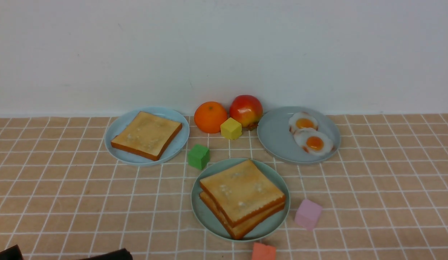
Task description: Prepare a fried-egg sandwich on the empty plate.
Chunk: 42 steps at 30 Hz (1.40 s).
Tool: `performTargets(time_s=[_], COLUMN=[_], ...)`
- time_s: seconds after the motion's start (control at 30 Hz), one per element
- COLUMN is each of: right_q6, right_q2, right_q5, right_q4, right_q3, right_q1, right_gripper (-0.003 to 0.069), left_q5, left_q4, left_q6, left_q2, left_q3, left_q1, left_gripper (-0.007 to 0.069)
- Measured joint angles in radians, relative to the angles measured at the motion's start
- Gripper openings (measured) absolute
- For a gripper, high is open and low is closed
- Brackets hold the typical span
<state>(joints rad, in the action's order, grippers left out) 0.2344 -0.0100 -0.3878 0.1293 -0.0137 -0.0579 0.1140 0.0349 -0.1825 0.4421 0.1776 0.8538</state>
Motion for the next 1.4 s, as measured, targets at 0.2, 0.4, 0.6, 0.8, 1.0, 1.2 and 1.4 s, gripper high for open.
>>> performTargets(time_s=[0.2,0.4,0.6,0.8,1.0,1.2,1.4], right_q6=[-0.054,-0.253,-0.299,-0.307,-0.307,-0.309,-0.309], right_q2=[0.0,0.0,0.0,0.0,0.0,0.0,0.0], right_q5=[0.001,0.0,0.0,0.0,0.0,0.0,0.0], right_q4=[-0.013,-0.109,-0.146,-0.149,-0.149,-0.149,-0.149], right_q3=[0.0,0.0,0.0,0.0,0.0,0.0,0.0], right_q1=[0.0,0.0,0.0,0.0,0.0,0.0,0.0], right_gripper=[-0.0007,-0.0007,-0.0004,0.0001,0.0004,0.0011,0.0018], left_q5=[-0.002,-0.002,-0.002,-0.002,-0.002,-0.001,0.018], left_q4=[0.0,0.0,0.0,0.0,0.0,0.0,-0.01], left_q6=[0.0,-0.002,-0.003,-0.003,-0.003,-0.003,-0.002], left_q2=[0.0,0.0,0.0,0.0,0.0,0.0,0.0], left_q3=[0.0,0.0,0.0,0.0,0.0,0.0,0.0], left_q1=[0.0,0.0,0.0,0.0,0.0,0.0,-0.016], left_gripper=[-0.0002,0.0004,0.0008,0.0016,0.0022,0.0031,0.0036])
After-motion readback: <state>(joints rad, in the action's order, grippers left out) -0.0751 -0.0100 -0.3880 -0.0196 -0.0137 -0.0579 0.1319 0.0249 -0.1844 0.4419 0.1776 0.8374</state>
